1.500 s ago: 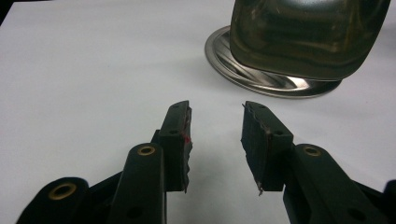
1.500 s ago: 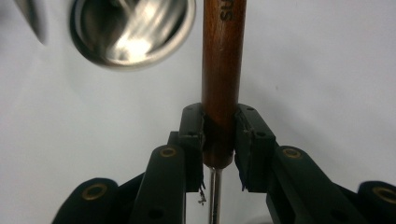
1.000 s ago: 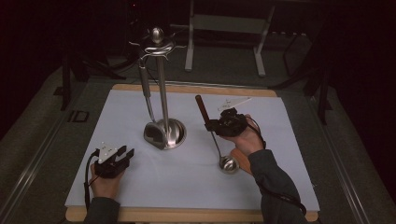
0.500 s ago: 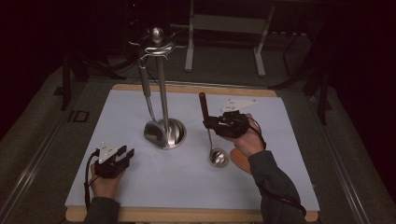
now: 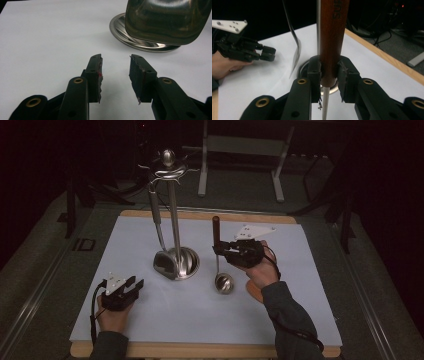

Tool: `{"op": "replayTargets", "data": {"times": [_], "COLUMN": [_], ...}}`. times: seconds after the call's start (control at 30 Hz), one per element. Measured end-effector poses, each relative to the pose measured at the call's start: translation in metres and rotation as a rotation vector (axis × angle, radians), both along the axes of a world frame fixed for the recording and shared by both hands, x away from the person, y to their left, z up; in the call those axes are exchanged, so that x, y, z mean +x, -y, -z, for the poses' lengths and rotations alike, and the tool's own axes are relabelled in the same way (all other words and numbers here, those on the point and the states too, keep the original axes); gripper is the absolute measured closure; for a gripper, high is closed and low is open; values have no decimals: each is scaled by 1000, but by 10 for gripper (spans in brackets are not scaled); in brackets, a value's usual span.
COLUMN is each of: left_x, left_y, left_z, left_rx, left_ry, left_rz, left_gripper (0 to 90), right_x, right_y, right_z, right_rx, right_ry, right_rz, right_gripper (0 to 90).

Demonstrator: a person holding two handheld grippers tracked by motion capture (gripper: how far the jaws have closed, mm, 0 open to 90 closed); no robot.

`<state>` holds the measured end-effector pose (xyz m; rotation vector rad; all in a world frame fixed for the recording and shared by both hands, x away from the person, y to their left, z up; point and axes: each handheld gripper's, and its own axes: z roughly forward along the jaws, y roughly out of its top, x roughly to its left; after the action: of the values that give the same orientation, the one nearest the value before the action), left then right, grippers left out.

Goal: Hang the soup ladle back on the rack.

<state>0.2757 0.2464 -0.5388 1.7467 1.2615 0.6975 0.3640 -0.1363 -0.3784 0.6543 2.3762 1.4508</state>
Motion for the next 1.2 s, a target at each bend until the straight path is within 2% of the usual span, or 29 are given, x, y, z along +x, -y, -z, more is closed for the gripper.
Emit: {"op": "replayTargets", "data": {"times": [0.23, 0.7, 1.0, 1.2], "left_x": [0, 0, 0, 0], "left_y": [0, 0, 0, 0], "left_z": [0, 0, 0, 0], "left_rx": [-1, -3, -3, -4], "left_ry": [-1, -1, 0, -1], "left_rz": [1, 0, 1, 1], "left_gripper": [624, 624, 624, 624], "right_x": [-4, -8, -11, -11], "right_y": [-9, -26, -35, -40], "right_z": [-7, -17, -26, -32], "right_rx": [18, 69, 97, 111], "right_ry": [40, 88, 99, 105], "right_rz": [-8, 1, -2, 18], "right_gripper": [741, 740, 740, 741]}}
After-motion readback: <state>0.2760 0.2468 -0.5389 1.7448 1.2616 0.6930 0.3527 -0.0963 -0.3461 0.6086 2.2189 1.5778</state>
